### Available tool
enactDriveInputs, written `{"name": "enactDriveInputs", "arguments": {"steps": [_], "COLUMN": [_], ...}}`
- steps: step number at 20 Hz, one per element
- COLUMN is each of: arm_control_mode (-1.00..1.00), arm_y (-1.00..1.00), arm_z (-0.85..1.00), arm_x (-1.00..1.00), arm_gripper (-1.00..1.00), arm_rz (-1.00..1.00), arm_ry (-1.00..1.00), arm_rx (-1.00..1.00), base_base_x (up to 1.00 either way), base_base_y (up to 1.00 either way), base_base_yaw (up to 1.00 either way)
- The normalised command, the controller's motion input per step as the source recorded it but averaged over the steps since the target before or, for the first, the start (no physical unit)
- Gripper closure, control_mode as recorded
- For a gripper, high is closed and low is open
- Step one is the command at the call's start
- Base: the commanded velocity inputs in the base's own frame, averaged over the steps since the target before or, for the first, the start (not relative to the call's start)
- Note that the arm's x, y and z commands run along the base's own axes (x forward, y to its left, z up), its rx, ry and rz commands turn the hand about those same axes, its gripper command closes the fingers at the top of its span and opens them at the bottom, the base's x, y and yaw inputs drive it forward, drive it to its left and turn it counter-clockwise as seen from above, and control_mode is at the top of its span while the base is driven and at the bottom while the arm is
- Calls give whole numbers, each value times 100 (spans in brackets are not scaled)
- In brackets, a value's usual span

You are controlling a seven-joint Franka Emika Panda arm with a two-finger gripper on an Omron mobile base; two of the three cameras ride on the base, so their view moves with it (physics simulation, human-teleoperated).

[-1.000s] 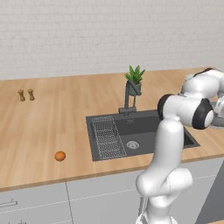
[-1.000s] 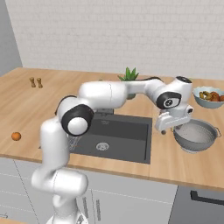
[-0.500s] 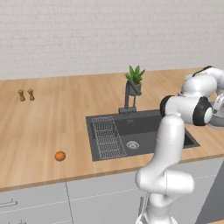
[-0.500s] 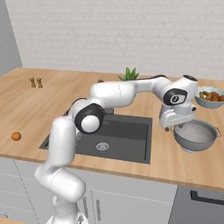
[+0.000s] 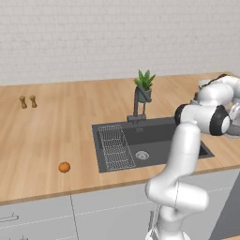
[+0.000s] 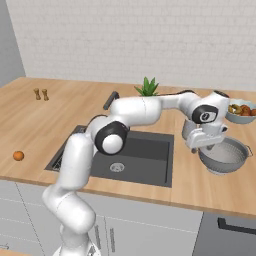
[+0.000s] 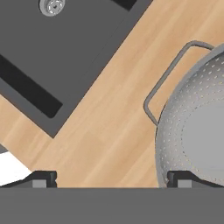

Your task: Put the colander in the sink, put the tangerine in the colander, and turn on the sink faucet and pour water over the colander.

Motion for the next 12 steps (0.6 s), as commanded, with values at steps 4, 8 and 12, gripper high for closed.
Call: {"name": "enactDriveInputs", "arguments": {"steps": [4, 8, 12], "arm_control_mode": [-100, -100, -100], "arm_y": [9, 12, 1], "arm_z": [-24, -22, -21], "arm_x": [-4, 3, 19], "arm_gripper": [-100, -100, -100], "arm_rz": [-3, -1, -1], "arm_ry": [-10, -8, -1], "arm_rx": [-19, -24, -19], "base_base_x": [0, 0, 0], "base_base_y": [0, 0, 0], "base_base_yaw": [0, 0, 0]}}
